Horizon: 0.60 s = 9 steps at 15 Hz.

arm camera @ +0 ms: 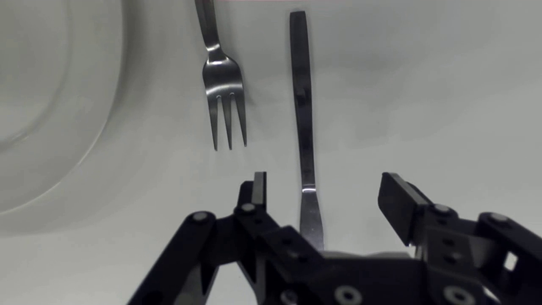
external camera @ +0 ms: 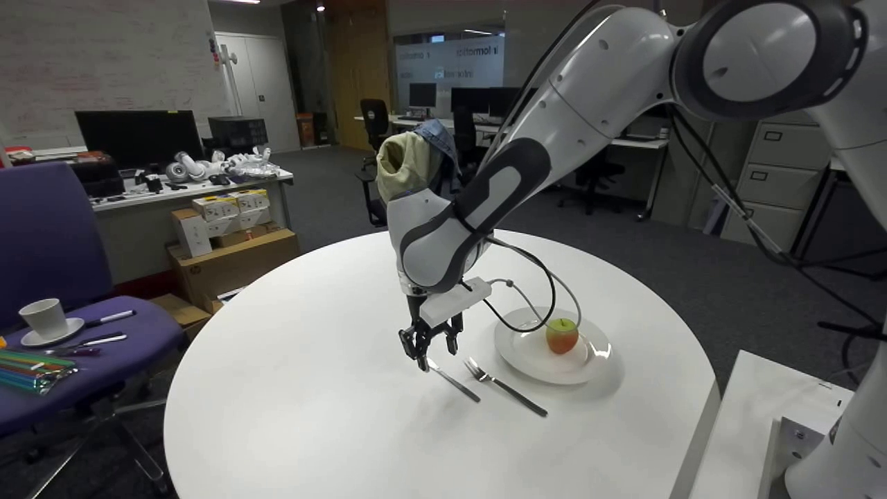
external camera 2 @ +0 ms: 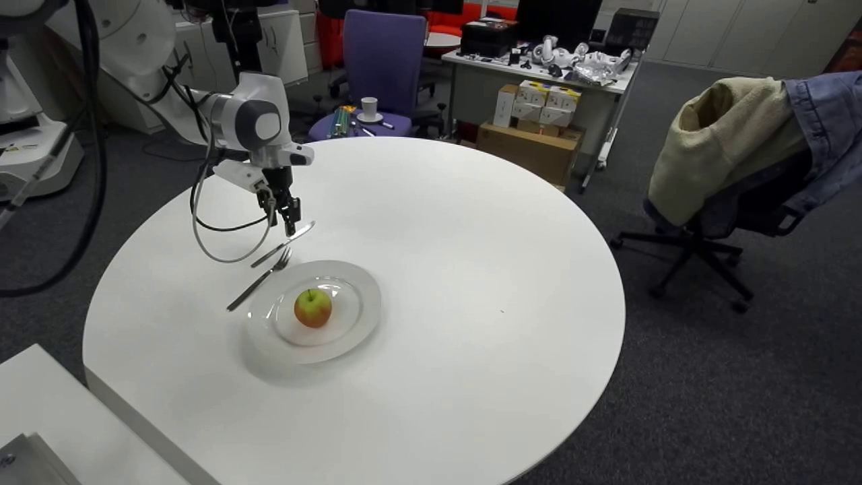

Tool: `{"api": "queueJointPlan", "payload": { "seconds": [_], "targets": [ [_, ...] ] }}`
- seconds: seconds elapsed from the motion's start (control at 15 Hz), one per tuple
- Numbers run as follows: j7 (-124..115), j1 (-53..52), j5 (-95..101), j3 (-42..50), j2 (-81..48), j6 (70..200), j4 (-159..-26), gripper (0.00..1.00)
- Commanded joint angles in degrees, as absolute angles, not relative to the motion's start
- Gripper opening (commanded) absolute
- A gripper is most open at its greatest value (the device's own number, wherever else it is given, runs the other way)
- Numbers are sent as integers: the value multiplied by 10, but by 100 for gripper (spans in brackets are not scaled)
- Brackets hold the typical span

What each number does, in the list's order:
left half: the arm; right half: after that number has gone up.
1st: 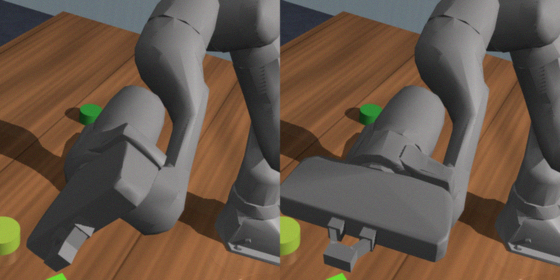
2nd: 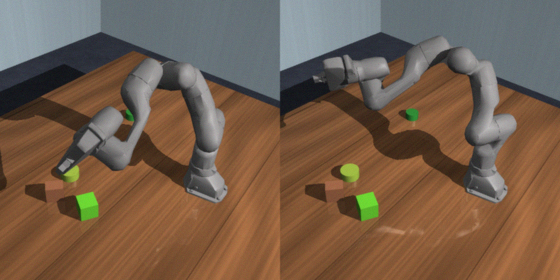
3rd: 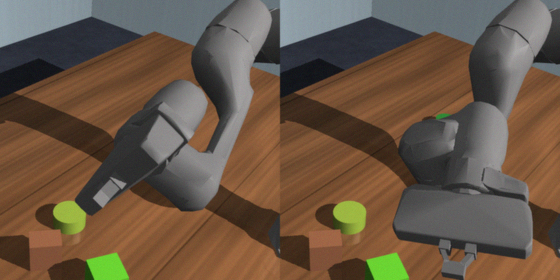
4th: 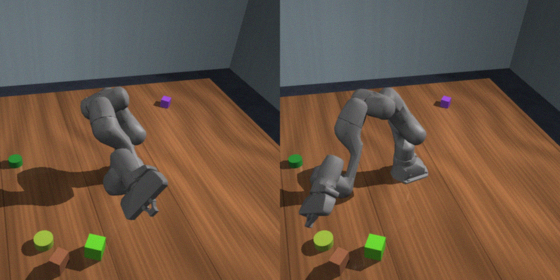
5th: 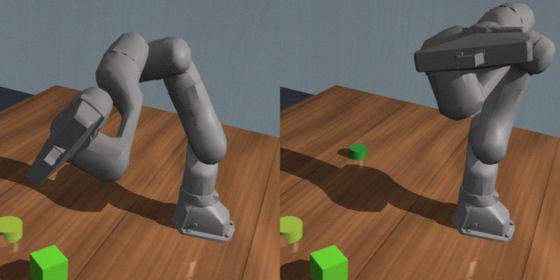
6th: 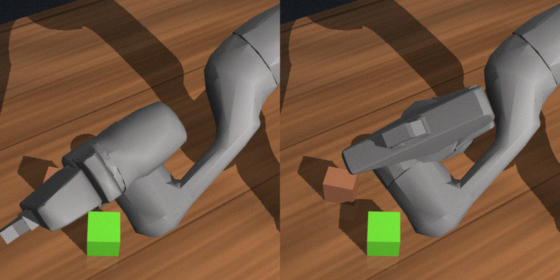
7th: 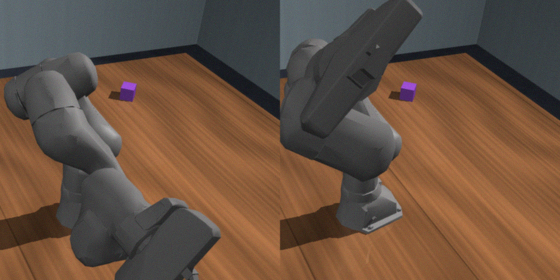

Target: Move the knife to the other side of the plate

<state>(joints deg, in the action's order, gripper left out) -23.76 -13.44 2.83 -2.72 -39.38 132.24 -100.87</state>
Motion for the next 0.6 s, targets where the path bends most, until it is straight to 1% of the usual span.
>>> {"api": "queueJointPlan", "payload": {
  "seconds": [0.0,0.2,0.27,0.47,0.53],
  "targets": [
    [-231,-138,16,-23,-401,1291,-982,75],
    [-230,-138,15,-23,-406,1288,-977,77],
    [-229,-138,15,-24,-407,1286,-976,76],
    [-228,-138,13,-25,-410,1282,-975,71],
    [-228,-138,13,-25,-412,1280,-974,67]
  ]
}}
